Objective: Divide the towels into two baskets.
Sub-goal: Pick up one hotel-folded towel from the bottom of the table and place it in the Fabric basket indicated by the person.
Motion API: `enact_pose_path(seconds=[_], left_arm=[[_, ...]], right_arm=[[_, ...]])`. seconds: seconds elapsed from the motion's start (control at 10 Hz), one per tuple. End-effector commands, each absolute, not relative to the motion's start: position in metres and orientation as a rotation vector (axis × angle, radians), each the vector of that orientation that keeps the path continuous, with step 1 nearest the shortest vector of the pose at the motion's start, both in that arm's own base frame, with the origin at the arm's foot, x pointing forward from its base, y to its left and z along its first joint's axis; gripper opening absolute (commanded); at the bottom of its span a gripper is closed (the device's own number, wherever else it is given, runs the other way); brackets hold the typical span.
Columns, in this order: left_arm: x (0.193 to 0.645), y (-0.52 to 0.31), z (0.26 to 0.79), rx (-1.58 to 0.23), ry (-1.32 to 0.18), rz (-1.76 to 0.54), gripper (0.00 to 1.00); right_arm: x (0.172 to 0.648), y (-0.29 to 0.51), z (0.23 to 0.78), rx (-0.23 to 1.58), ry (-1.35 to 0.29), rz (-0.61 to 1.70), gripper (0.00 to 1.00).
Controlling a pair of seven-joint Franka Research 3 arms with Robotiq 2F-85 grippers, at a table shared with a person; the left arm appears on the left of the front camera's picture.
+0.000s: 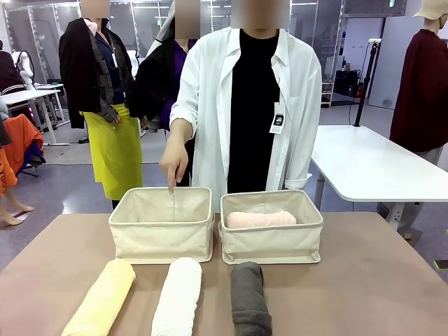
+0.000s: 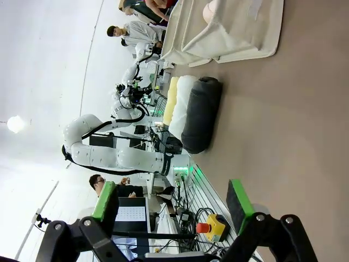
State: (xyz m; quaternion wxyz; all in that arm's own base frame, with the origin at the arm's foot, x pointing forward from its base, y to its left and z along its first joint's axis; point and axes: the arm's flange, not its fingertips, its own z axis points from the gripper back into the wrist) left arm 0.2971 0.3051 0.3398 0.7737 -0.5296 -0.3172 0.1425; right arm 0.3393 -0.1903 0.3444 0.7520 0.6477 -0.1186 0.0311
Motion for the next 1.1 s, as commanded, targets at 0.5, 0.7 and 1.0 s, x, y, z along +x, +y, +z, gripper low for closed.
enact_pose_path(seconds=[0.5, 0.7, 1.0], left_arm=[[0.293, 0.201, 0.385, -0.967, -0.504, -0.021, 1.0], [0.293, 0.153, 0.404, -0.784, -0.421, -0.135, 1.0], [0.31, 0.079, 0.414, -0.634, -0.305, -0.318, 1.0]], right_arm=[[0.335, -0.188, 0.347, 1.405, -0.262, 0.07, 1.0], [0.335, -0.188, 0.347, 1.405, -0.262, 0.07, 1.0], [0.335, -0.188, 0.347, 1.405, -0.262, 0.07, 1.0]])
